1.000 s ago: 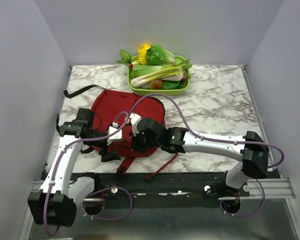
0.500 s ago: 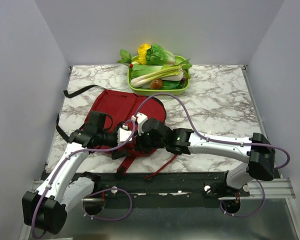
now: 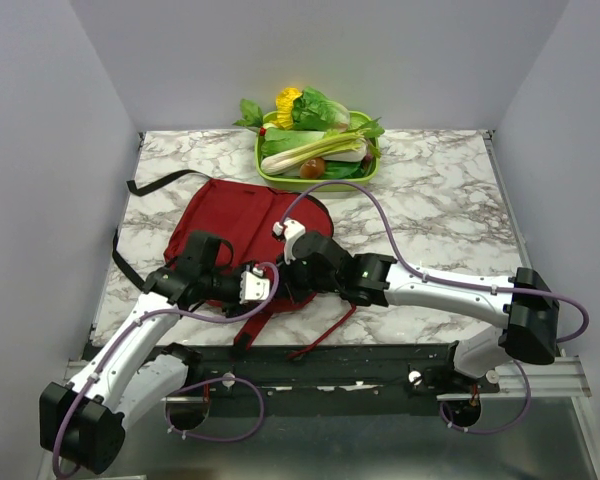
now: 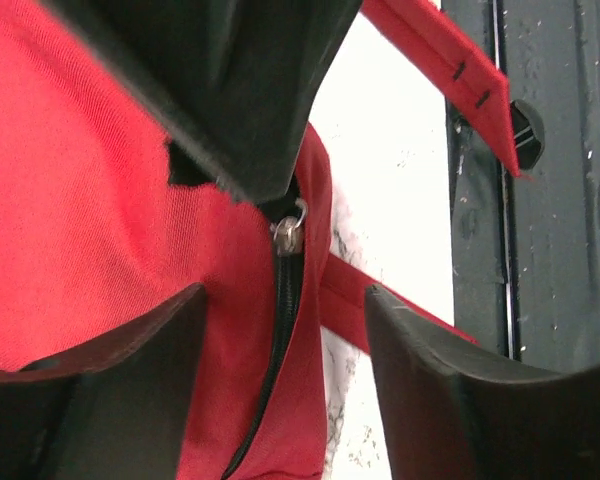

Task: Pack the student bag
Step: Zip the student bag at the center of the board.

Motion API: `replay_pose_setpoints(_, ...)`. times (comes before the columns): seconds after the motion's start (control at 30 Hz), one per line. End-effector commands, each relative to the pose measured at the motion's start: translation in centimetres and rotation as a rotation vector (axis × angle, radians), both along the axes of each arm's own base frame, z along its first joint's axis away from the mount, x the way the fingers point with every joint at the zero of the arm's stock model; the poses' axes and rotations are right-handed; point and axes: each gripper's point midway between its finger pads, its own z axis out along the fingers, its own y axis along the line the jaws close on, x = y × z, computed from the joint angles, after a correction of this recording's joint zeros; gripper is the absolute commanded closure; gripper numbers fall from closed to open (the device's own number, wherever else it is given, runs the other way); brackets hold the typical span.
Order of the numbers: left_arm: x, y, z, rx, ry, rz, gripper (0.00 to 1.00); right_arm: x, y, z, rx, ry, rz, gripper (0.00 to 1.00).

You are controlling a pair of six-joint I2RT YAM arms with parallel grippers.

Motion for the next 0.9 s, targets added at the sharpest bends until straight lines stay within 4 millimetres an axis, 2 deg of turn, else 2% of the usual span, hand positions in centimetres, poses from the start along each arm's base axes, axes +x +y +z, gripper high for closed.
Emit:
replay_pose_setpoints(0.0,-0.1,-1.4,0.1,-0.011,-0.03,-0.033,0.35,0.5,-0.3,0.9,0.035,-0.003,-0.03,0.99)
replay_pose_setpoints(0.1,0.0,-2.5,0.3,-0.016,-0.045,-0.062,0.58,0.6,-0.5,0.7,0.032,-0.001,-0.033,0.99)
replay_pose_setpoints(0.13,0.1,-2.6,0.3,-0.012,-0.049,-0.061,0.73,0.6,-0.7,0.6,0.028,0.0,-0.036,0.99)
replay_pose_setpoints(0.23,0.2,-2.6,0.0,0.01,-0.046,-0.067,0.86,1.3,-1.5,0.6,0.019,-0.005,-0.062,0.99)
replay_pose_setpoints(0.5,0.1,-2.1,0.2,0.042,-0.093,-0.11,0.9,4.8,-6.5,-0.6,-0.012,0.002,-0.18,0.99)
replay_pose_setpoints(0.7,-0.1,-2.0,0.4,0.055,-0.089,-0.131,0.91,6.5,-8.5,-1.1,-0.052,-0.02,-0.201,0.99)
replay_pose_setpoints(0.77,-0.3,-1.9,0.3,0.066,-0.089,-0.144,0.94,7.2,-9.3,-1.6,-0.083,-0.032,-0.214,0.99)
replay_pose_setpoints(0.87,-0.7,-1.6,0.1,0.08,-0.085,-0.162,1.0,9.3,-11.0,-1.7,-0.109,-0.06,-0.259,0.99)
